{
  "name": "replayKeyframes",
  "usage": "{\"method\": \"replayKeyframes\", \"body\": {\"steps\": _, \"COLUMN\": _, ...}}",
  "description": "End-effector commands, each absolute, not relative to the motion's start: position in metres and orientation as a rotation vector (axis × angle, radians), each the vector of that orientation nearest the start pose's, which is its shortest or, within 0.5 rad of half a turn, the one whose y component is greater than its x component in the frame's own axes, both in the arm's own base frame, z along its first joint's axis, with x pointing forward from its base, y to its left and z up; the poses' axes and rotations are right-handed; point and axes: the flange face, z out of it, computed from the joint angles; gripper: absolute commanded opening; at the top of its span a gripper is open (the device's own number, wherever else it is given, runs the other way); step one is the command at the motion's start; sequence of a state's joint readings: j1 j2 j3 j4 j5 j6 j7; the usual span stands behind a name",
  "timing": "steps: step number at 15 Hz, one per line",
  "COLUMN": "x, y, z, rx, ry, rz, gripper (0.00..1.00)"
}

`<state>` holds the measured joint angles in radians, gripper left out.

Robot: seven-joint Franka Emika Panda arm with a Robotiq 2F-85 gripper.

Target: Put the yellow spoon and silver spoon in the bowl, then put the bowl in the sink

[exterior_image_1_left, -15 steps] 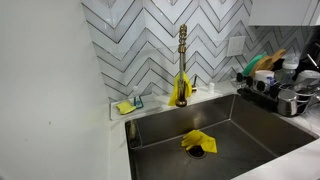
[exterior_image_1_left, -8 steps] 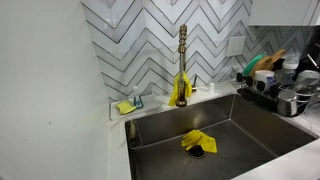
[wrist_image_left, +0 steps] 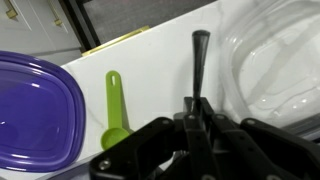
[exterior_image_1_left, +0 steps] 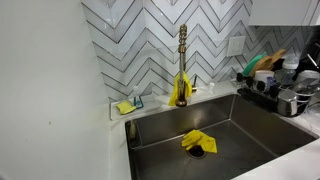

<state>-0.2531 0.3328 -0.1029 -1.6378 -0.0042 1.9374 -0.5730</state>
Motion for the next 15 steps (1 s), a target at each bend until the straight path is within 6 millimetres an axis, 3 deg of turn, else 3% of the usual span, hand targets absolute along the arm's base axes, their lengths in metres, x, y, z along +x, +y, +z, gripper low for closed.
{"method": "replayKeyframes", "body": {"steps": 1, "x": 0.593, "y": -0.189, "z": 0.436, "rx": -3.128, "ry": -0.253, "rz": 0.075, "gripper": 0.02}}
{"method": "replayKeyframes", "body": {"steps": 5, "x": 0.574, "y": -0.162, "z": 0.444, "rx": -3.057, "ry": -0.250, "rz": 0.028, "gripper": 0.02}}
{"method": "replayKeyframes", "body": {"steps": 6, "x": 0.596, "y": -0.175, "z": 0.441, "rx": -3.106, "ry": -0.286, "rz": 0.046, "gripper": 0.07}}
{"method": "replayKeyframes", "body": {"steps": 11, "x": 0.582, "y": -0.166, "z": 0.446, "rx": -3.070, "ry": -0.267, "rz": 0.032, "gripper": 0.07}}
{"method": "replayKeyframes", "body": {"steps": 12, "x": 0.582, "y": -0.166, "z": 0.445, "rx": -3.069, "ry": -0.267, "rz": 0.034, "gripper": 0.02}}
{"method": "replayKeyframes", "body": {"steps": 15, "x": 0.581, "y": -0.149, "z": 0.437, "rx": -3.046, "ry": -0.231, "rz": 0.060, "gripper": 0.02}}
